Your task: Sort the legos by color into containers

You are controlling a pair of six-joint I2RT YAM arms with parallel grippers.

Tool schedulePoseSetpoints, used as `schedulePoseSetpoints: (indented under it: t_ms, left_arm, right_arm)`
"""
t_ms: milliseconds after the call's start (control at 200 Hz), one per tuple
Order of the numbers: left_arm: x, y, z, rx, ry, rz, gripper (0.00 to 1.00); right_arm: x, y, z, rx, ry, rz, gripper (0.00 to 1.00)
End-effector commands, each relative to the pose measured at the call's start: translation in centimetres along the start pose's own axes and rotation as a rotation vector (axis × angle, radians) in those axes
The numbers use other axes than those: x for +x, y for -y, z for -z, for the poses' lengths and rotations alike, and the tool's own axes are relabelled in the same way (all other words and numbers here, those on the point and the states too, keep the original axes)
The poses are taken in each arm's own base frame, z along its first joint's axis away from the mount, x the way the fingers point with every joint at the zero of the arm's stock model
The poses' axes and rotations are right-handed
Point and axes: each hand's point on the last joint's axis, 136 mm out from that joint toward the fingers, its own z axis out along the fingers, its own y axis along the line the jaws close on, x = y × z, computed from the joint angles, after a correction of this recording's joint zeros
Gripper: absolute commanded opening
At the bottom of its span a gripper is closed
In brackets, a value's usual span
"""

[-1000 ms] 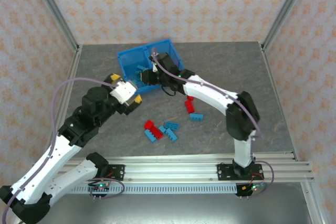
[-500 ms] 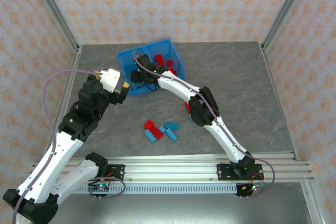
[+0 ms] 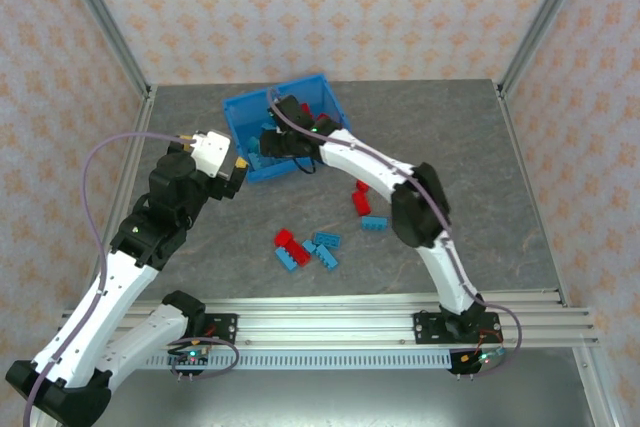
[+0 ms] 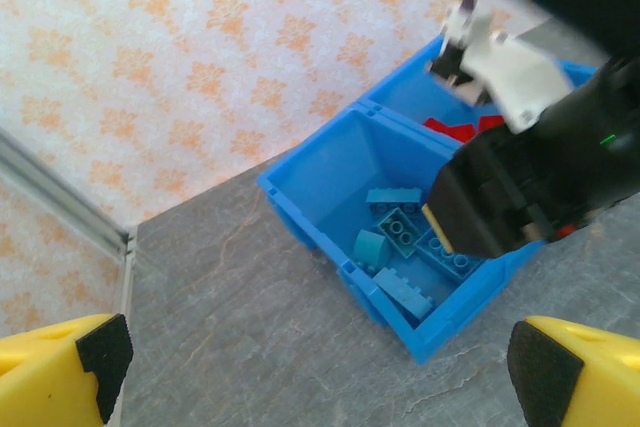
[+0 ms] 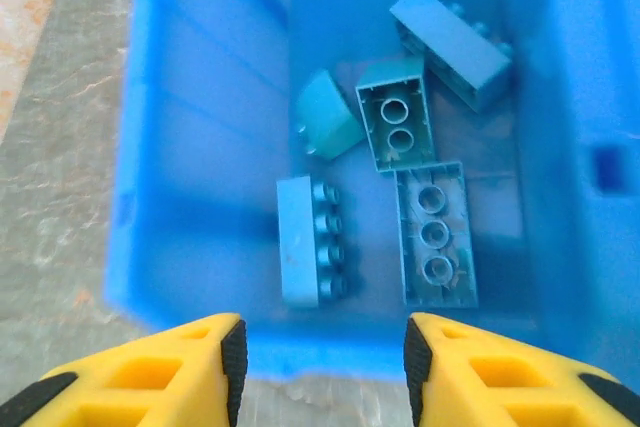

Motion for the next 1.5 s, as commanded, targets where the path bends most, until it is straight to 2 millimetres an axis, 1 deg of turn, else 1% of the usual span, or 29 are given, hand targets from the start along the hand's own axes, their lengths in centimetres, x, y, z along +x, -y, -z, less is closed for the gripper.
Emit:
schedulePoseSetpoints:
  t_ms: [0, 15, 25, 30, 35, 50, 90, 95, 130, 150, 220, 240, 290, 320, 380, 390, 425, 510, 616, 696, 766, 856, 921, 1036, 1136, 1231, 1331, 1406, 1496]
  left_arm:
    - [-1.3, 2.7, 1.3, 0.172, 0.097, -0.078, 1.00]
    - [-1.4, 3.4, 1.5, 0.212, 0.109, -0.091, 1.00]
    - [-1.5, 3.9, 1.7, 0.242, 0.121, -0.102, 1.00]
    - [-1.5, 4.0, 1.7, 0.249, 0.125, -0.108, 1.00]
    - [-1.5, 4.3, 1.9, 0.268, 0.131, -0.113, 1.00]
    - [-1.7, 5.2, 2.2, 0.316, 0.150, -0.129, 1.00]
    - [-1.9, 7.0, 3.0, 0.424, 0.188, -0.164, 1.00]
    - [-1.9, 7.2, 3.1, 0.435, 0.193, -0.169, 1.00]
    - [-1.8, 8.7, 3.5, 0.521, 0.215, -0.203, 1.00]
    - [-1.5, 9.4, 3.7, 0.563, 0.218, -0.228, 1.00]
    - [-0.3, 12.3, 4.5, 0.743, 0.227, -0.327, 1.00]
    - [0.2, 13.2, 4.8, 0.798, 0.229, -0.369, 1.00]
    - [1.3, 15.1, 5.7, 0.937, 0.239, -0.427, 1.00]
    - [1.9, 16.0, 6.1, 1.000, 0.239, -0.440, 1.00]
    - [3.3, 17.4, 6.9, 1.105, 0.230, -0.498, 1.00]
    - [3.6, 17.6, 7.0, 1.119, 0.228, -0.511, 1.00]
    - [4.6, 18.2, 7.3, 1.155, 0.208, -0.544, 1.00]
    - [5.9, 19.0, 7.2, 1.174, 0.195, -0.603, 1.00]
    - [6.5, 19.1, 6.9, 1.164, 0.181, -0.621, 1.00]
    - [6.7, 19.0, 6.4, 1.144, 0.168, -0.627, 1.00]
    - [6.7, 18.9, 5.9, 1.119, 0.160, -0.621, 1.00]
    - [6.6, 18.8, 5.7, 1.098, 0.156, -0.616, 1.00]
    - [6.5, 18.6, 5.6, 1.086, 0.157, -0.617, 1.00]
    - [6.7, 18.5, 5.5, 1.076, 0.150, -0.626, 1.00]
    - [6.8, 18.5, 5.5, 1.078, 0.149, -0.637, 1.00]
    - [6.8, 18.5, 5.4, 1.072, 0.149, -0.641, 1.00]
    - [6.6, 18.3, 5.3, 1.052, 0.152, -0.647, 1.00]
    - [6.2, 17.9, 4.9, 1.009, 0.158, -0.638, 1.00]
    - [5.3, 17.0, 4.1, 0.924, 0.172, -0.623, 1.00]
  right_arm:
    - [-0.1, 1.7, 6.8, 0.051, 0.127, 0.015, 0.47]
    - [0.2, 2.4, 7.8, 0.068, 0.142, 0.012, 0.48]
    - [0.5, 2.9, 8.1, 0.083, 0.146, 0.008, 0.48]
    - [1.0, 3.5, 8.6, 0.098, 0.147, 0.005, 0.49]
    - [1.0, 3.5, 8.6, 0.098, 0.147, 0.005, 0.49]
    - [1.5, 4.4, 9.6, 0.125, 0.157, 0.001, 0.51]
    - [3.3, 7.0, 11.5, 0.210, 0.165, -0.012, 0.57]
    - [3.2, 7.1, 11.8, 0.216, 0.171, -0.015, 0.57]
    - [5.2, 9.6, 13.1, 0.295, 0.162, -0.026, 0.62]
    - [6.0, 10.7, 14.1, 0.333, 0.164, -0.036, 0.65]
    - [10.1, 14.5, 16.2, 0.449, 0.112, -0.059, 0.75]
    - [10.7, 14.9, 16.6, 0.460, 0.103, -0.068, 0.77]
    - [13.2, 16.6, 17.2, 0.499, 0.048, -0.086, 0.86]
    - [14.3, 17.1, 17.6, 0.508, 0.021, -0.098, 0.92]
    - [16.3, 17.6, 17.6, 0.501, -0.050, -0.114, 0.97]
    - [16.6, 17.6, 17.5, 0.499, -0.060, -0.119, 1.00]
    - [17.4, 17.8, 17.2, 0.492, -0.090, -0.134, 0.99]
    - [18.8, 18.6, 16.2, 0.501, -0.145, -0.172, 1.00]
    - [19.6, 19.4, 14.5, 0.478, -0.176, -0.221, 1.00]
    - [19.9, 19.2, 13.0, 0.430, -0.198, -0.229, 0.99]
    - [20.3, 19.5, 12.1, 0.440, -0.223, -0.223, 1.00]
    - [21.0, 20.6, 11.0, 0.465, -0.240, -0.229, 1.00]
    - [21.4, 20.8, 9.9, 0.435, -0.257, -0.260, 0.94]
    - [22.0, 21.3, 8.8, 0.430, -0.274, -0.270, 0.77]
    - [22.9, 21.5, 8.1, 0.435, -0.303, -0.278, 0.69]
    - [23.2, 22.0, 7.9, 0.456, -0.307, -0.283, 0.58]
    - [22.8, 22.0, 8.3, 0.459, -0.289, -0.287, 0.49]
    - [21.4, 21.3, 9.2, 0.452, -0.253, -0.274, 0.45]
    - [18.7, 19.1, 11.0, 0.424, -0.167, -0.200, 0.46]
